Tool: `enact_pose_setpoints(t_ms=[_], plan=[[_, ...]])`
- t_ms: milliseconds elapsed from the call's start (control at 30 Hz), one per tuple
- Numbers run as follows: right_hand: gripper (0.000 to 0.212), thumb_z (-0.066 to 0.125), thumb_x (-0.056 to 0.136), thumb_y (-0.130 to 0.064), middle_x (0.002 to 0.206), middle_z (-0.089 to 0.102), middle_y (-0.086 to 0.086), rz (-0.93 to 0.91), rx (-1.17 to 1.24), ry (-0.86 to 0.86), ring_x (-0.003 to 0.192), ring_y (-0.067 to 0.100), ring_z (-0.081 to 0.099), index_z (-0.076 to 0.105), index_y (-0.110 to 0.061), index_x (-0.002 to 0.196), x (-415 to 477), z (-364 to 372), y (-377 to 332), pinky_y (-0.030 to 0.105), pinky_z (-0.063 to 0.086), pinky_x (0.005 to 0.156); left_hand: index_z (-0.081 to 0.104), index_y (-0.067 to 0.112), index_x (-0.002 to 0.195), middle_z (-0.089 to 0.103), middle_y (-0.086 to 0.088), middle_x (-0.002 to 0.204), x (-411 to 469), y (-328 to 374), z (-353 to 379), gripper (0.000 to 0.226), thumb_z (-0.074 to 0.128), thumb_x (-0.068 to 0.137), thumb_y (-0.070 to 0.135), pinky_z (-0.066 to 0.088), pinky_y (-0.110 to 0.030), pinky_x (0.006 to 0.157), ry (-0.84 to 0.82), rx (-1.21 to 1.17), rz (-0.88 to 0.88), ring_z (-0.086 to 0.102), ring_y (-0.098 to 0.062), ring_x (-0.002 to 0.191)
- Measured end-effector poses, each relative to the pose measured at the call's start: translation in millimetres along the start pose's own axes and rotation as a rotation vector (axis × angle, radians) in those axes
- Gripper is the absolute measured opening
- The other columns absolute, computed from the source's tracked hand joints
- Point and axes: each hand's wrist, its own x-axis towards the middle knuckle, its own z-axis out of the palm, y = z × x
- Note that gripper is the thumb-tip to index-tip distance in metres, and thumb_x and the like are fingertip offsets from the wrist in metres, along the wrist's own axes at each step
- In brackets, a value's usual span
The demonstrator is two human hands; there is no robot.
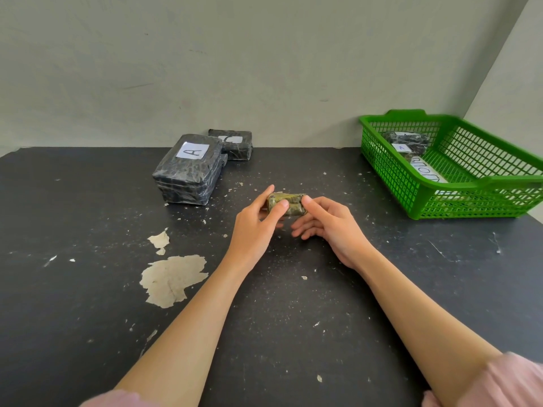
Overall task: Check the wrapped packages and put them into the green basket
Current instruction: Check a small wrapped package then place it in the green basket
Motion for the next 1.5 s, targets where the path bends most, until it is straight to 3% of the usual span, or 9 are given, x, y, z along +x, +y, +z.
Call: enact_pose_setpoints(t_ms=[133, 367, 600, 833, 933, 1133, 1267, 1400, 1500], plan=[[0.032, 0.055, 0.090, -0.033, 0.080, 0.069, 0.018, 0.002, -0.004, -0.002, 0.068, 0.026, 0.067, 0.059, -0.005, 0.102, 1, 0, 0, 0.026, 0.054, 0.061, 0.044, 0.020, 0.139, 0.063, 0.015, 0.100, -1, 0, 1, 0.049, 0.056, 0.092, 0.029, 0.053, -0.017, 0.073, 0.001, -0.003, 0.032, 0.064, 0.005, 0.085], [0.032, 0.053, 0.092, -0.036, 0.071, 0.067, 0.012, 0.000, 0.033, 0.011, 0.059, 0.021, 0.062, 0.061, -0.007, 0.101, 3, -4, 2, 0.023, 0.047, 0.051, 0.044, 0.023, 0.138, 0.063, 0.011, 0.105, 0, 0, 0, 0.044, 0.049, 0.096, 0.030, 0.055, -0.023, 0.077, -0.021, -0.079, 0.022, 0.065, -0.002, 0.089], [0.031, 0.053, 0.091, -0.039, 0.076, 0.059, 0.001, -0.094, -0.177, 0.110, 0.066, 0.014, 0.057, 0.059, -0.021, 0.115, 4, 5, 6, 0.028, 0.048, 0.050, 0.066, 0.019, 0.096, 0.065, 0.005, 0.079, -1, 2, 0, 0.039, 0.038, 0.096, 0.047, 0.041, -0.008, 0.051, 0.140, -0.008, -0.024, 0.056, -0.003, 0.059], [0.029, 0.050, 0.094, -0.032, 0.097, 0.071, 0.009, -0.063, -0.191, 0.000, 0.079, 0.016, 0.066, 0.066, -0.011, 0.106, -2, 3, 2, 0.028, 0.054, 0.062, 0.060, 0.015, 0.068, 0.060, 0.000, 0.066, 0, 7, 1, 0.063, 0.026, 0.092, 0.062, 0.046, -0.035, 0.074, 0.117, 0.175, -0.151, 0.057, -0.018, 0.070], [0.030, 0.054, 0.091, -0.031, 0.100, 0.071, 0.010, -0.061, -0.131, -0.058, 0.080, 0.015, 0.066, 0.066, -0.009, 0.107, -4, 2, 1, 0.029, 0.055, 0.066, 0.046, 0.010, 0.055, 0.052, -0.003, 0.057, -1, 10, 3, 0.066, 0.024, 0.092, 0.060, 0.043, -0.034, 0.069, 0.157, 0.237, -0.145, 0.054, -0.021, 0.065], [0.026, 0.054, 0.092, -0.026, 0.098, 0.072, 0.012, -0.040, -0.042, -0.028, 0.084, 0.020, 0.068, 0.070, -0.007, 0.101, -2, 2, 2, 0.025, 0.056, 0.067, 0.066, 0.012, 0.087, 0.064, 0.001, 0.072, 0, 2, 3, 0.059, 0.029, 0.093, 0.057, 0.048, -0.034, 0.072, 0.088, 0.259, -0.055, 0.060, -0.018, 0.072], [0.023, 0.060, 0.089, -0.022, 0.098, 0.072, 0.009, -0.072, -0.075, 0.028, 0.086, 0.020, 0.068, 0.070, -0.008, 0.105, -2, 2, 3, 0.024, 0.056, 0.070, 0.046, 0.030, 0.126, 0.063, 0.005, 0.106, 0, -5, 5, 0.041, 0.036, 0.094, 0.053, 0.050, -0.032, 0.087, 0.033, 0.287, 0.032, 0.058, -0.016, 0.100], [0.030, 0.066, 0.084, -0.016, 0.107, 0.070, 0.006, -0.115, -0.091, 0.026, 0.086, 0.022, 0.066, 0.067, -0.015, 0.115, -3, 2, 4, 0.028, 0.056, 0.075, 0.057, 0.028, 0.107, 0.063, 0.004, 0.097, -1, 2, 1, 0.033, 0.034, 0.096, 0.049, 0.047, -0.019, 0.070, 0.036, 0.170, 0.001, 0.061, -0.010, 0.080], [0.033, 0.067, 0.084, -0.019, 0.110, 0.064, 0.003, -0.147, -0.175, 0.077, 0.081, 0.006, 0.062, 0.066, -0.022, 0.117, -4, 9, 5, 0.026, 0.054, 0.079, 0.057, 0.037, 0.092, 0.057, 0.001, 0.108, 2, 3, -2, 0.029, 0.034, 0.094, 0.054, 0.048, -0.028, 0.084, -0.003, 0.079, -0.076, 0.058, -0.013, 0.096]])
